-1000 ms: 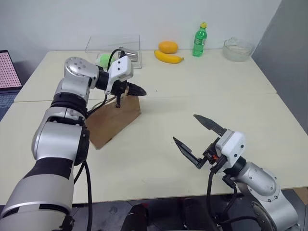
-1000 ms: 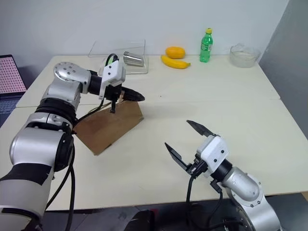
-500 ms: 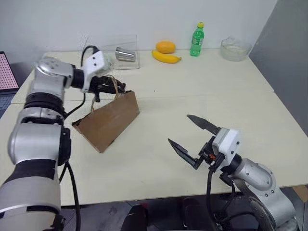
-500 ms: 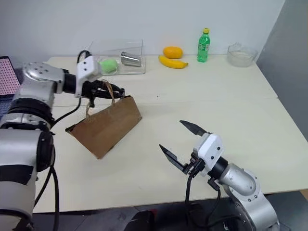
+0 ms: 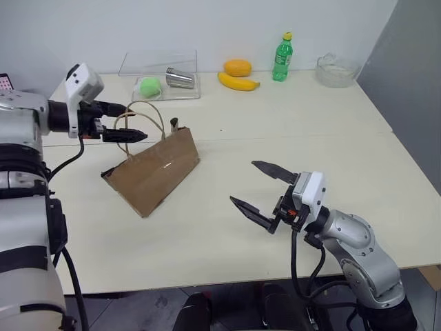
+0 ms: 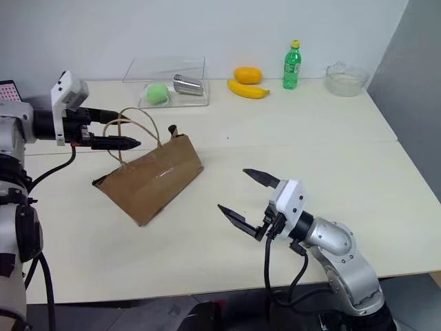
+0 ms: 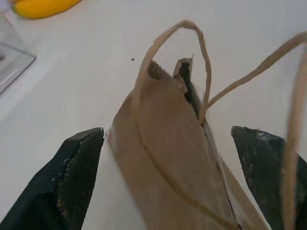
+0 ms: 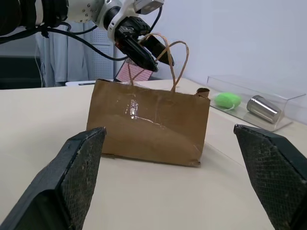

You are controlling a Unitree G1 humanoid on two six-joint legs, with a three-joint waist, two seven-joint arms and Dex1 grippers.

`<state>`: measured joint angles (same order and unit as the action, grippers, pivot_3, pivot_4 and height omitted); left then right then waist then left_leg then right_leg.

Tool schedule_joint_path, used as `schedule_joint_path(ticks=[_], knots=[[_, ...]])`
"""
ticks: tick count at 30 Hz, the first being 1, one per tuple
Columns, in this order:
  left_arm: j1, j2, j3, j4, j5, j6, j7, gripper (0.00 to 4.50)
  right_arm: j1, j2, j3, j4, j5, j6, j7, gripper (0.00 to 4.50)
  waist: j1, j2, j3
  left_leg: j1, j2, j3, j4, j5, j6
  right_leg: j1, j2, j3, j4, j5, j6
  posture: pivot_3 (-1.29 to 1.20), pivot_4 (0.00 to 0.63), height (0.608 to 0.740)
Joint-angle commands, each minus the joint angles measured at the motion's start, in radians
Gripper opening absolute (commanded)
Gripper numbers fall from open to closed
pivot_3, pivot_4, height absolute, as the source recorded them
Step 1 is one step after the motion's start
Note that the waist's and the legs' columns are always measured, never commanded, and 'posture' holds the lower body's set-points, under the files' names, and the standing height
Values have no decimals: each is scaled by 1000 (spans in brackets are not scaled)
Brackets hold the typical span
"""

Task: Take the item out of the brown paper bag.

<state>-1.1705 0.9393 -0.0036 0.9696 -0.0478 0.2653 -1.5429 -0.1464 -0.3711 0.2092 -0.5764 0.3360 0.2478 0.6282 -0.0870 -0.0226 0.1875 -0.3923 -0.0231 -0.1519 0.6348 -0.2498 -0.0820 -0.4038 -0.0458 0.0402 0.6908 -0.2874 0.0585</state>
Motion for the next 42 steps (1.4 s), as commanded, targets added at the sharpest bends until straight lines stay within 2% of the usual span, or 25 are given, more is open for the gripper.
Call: schedule_joint_path(ticks=[1,6,10,16,22,28,37,40,42], knots=[[30,40,33,-87,-42,71,-16,4489,-23,11,-3,-4,16,-35,18,4500,0,0,0,0,0,0,0,0,0,0,0,0,1,0,0,0,150,740],[51,46,38,-124,-69,133,-21,4489,-15,8,-2,-11,17,-37,22,4500,1,0,0,0,0,0,3,0,0,0,0,0,3,0,0,0,150,740],[62,65,-3,-147,-79,116,-71,4489,-6,-2,-4,-24,22,-23,25,4500,2,0,0,0,0,1,6,0,0,0,0,1,6,0,0,0,150,740],[69,-1,26,-181,-87,16,-5,4489,4,-10,-9,-35,27,-9,21,4500,3,0,0,0,0,0,8,0,0,0,1,1,7,0,0,0,150,740],[101,-25,21,-232,-93,44,-4,4489,1,-12,-10,-38,28,-1,20,4500,1,0,0,-1,0,0,8,0,0,-1,1,1,7,0,0,0,150,740],[29,-45,23,-178,-87,95,31,4489,-7,-20,-15,-34,25,5,21,4500,3,0,0,-1,0,0,9,0,0,-1,1,1,7,0,0,0,150,740],[-95,-42,10,3,-40,44,47,4489,6,-30,-20,-56,33,28,18,4500,2,0,0,-1,0,0,9,0,0,-1,1,1,7,0,0,0,150,740],[-120,-52,3,35,-28,20,40,3852,10,-40,-28,-68,41,43,20,4500,3,0,0,-2,0,0,9,0,0,-1,1,1,7,0,0,0,150,740],[-134,-55,-1,53,-18,1,41,3246,13,-46,-31,-73,44,48,18,4500,3,0,0,-2,0,0,9,0,0,-1,1,1,7,0,0,0,150,740]])
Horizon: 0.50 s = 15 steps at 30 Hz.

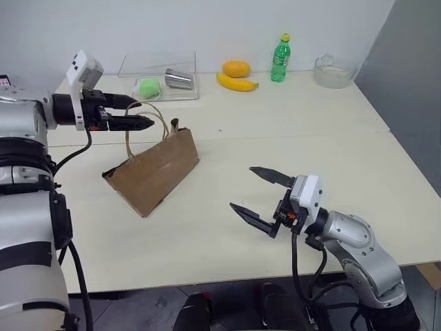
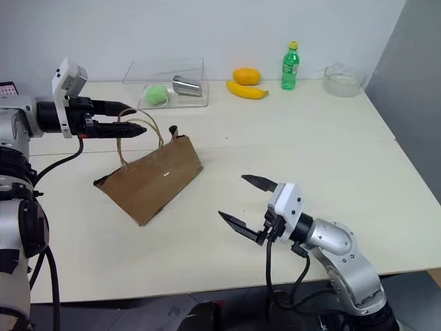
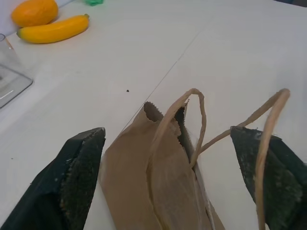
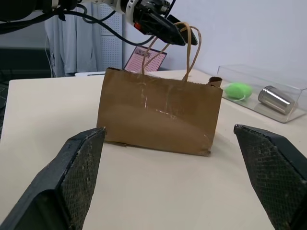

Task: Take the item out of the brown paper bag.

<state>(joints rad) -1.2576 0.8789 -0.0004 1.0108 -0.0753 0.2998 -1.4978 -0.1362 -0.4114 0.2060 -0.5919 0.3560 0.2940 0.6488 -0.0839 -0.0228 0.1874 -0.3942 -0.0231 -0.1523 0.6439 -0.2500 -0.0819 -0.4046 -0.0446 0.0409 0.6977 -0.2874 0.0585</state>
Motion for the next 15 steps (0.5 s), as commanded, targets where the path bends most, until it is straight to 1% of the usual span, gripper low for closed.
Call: schedule_joint_path(ticks=[1,10,15], knots=[[-58,4,-5,25,15,-47,1,2915,5,-9,-30,-60,26,5,-3,4500,0,0,0,0,0,0,0,0,0,0,0,0,0,0,0,0,150,740],[-131,-3,-15,98,48,-129,-2,69,11,-24,-41,-68,33,14,-5,4500,0,0,0,0,0,0,0,0,0,0,0,0,0,0,0,0,150,740],[-188,-18,-25,134,72,-219,6,28,13,-32,-50,-73,46,33,-3,4500,0,0,0,0,0,0,0,0,0,0,0,0,0,0,0,0,150,740]])
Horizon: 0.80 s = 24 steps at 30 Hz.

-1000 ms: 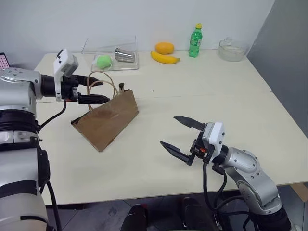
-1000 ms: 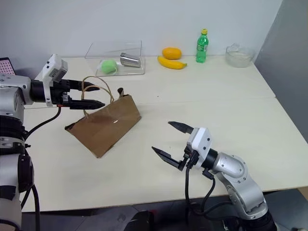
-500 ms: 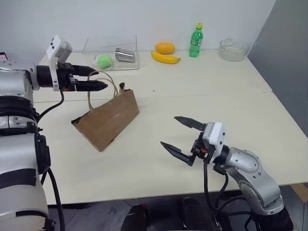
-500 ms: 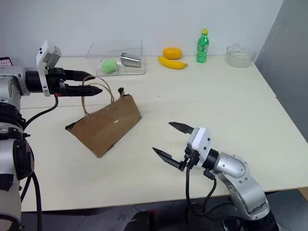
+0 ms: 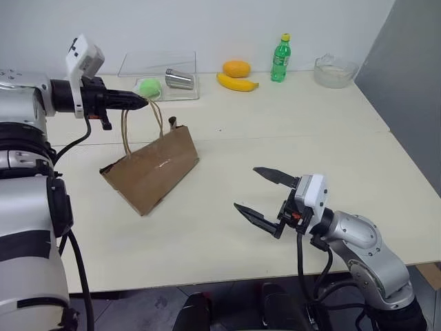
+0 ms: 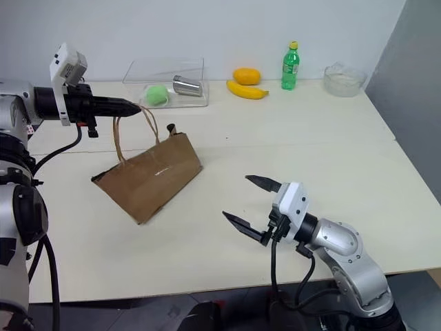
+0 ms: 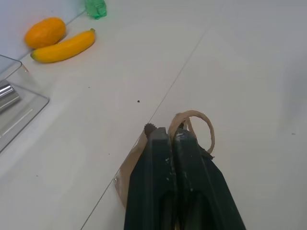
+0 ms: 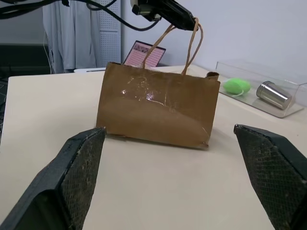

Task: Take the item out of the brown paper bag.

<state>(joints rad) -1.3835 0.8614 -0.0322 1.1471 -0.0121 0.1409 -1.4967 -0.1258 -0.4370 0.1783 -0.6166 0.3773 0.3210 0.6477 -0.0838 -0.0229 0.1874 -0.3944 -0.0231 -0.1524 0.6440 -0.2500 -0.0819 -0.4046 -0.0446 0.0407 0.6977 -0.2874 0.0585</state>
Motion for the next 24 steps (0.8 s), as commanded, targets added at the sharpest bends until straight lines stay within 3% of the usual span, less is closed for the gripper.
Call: schedule_joint_path(ticks=[1,13,24], knots=[[-76,-8,3,5,15,-80,9,28,1,-7,-24,-49,28,11,-2,4500,0,0,0,0,0,0,0,0,0,0,0,0,0,0,0,0,150,740],[-240,-142,-12,111,86,-240,61,28,27,-18,-41,-94,49,52,-40,4500,0,0,0,-2,-1,-1,1,0,0,-1,0,-1,0,0,0,0,150,740],[-265,-305,-35,160,162,-418,201,28,110,10,-67,-191,-46,82,-213,4500,0,0,0,-3,-1,-1,1,0,0,-1,0,0,0,0,0,0,150,740]])
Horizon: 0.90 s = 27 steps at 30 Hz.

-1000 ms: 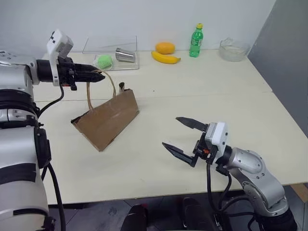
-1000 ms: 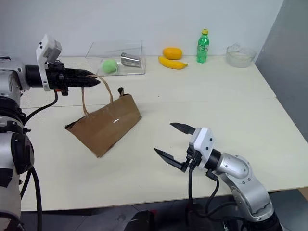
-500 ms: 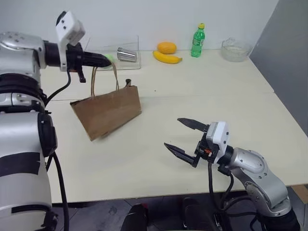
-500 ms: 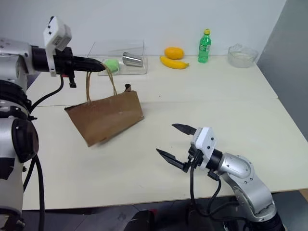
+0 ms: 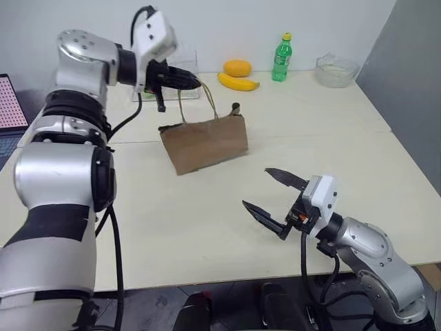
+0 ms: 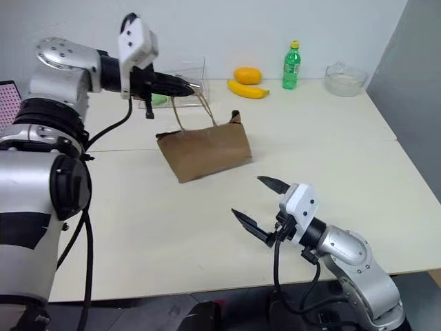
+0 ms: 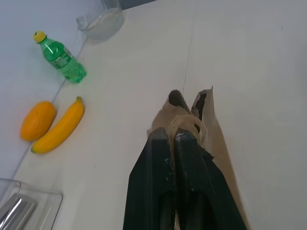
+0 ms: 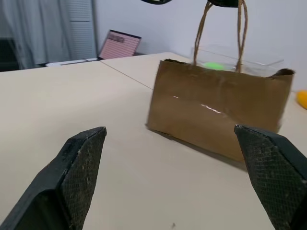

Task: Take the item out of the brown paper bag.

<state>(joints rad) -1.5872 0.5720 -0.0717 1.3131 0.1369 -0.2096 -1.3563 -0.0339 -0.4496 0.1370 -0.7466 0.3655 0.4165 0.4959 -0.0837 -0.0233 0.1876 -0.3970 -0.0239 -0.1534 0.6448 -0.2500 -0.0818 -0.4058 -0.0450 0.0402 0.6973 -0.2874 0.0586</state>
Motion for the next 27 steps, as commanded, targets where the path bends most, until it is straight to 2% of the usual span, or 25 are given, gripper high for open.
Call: schedule_joint_path(ticks=[1,14,27], knots=[[-63,-27,2,-3,19,-84,70,28,28,28,-26,-72,-41,-15,-75,4500,1,0,0,0,0,0,0,0,0,0,0,0,0,0,0,0,150,740],[-87,-115,-27,23,94,-193,151,28,111,43,-17,-171,-69,5,-132,4500,0,0,0,0,-1,0,0,0,0,0,0,0,0,0,0,0,150,740],[-94,-146,-35,33,138,-243,204,28,96,59,-16,-176,-76,25,-176,4500,0,0,0,0,-1,0,0,0,0,0,0,0,0,0,0,0,150,740]])
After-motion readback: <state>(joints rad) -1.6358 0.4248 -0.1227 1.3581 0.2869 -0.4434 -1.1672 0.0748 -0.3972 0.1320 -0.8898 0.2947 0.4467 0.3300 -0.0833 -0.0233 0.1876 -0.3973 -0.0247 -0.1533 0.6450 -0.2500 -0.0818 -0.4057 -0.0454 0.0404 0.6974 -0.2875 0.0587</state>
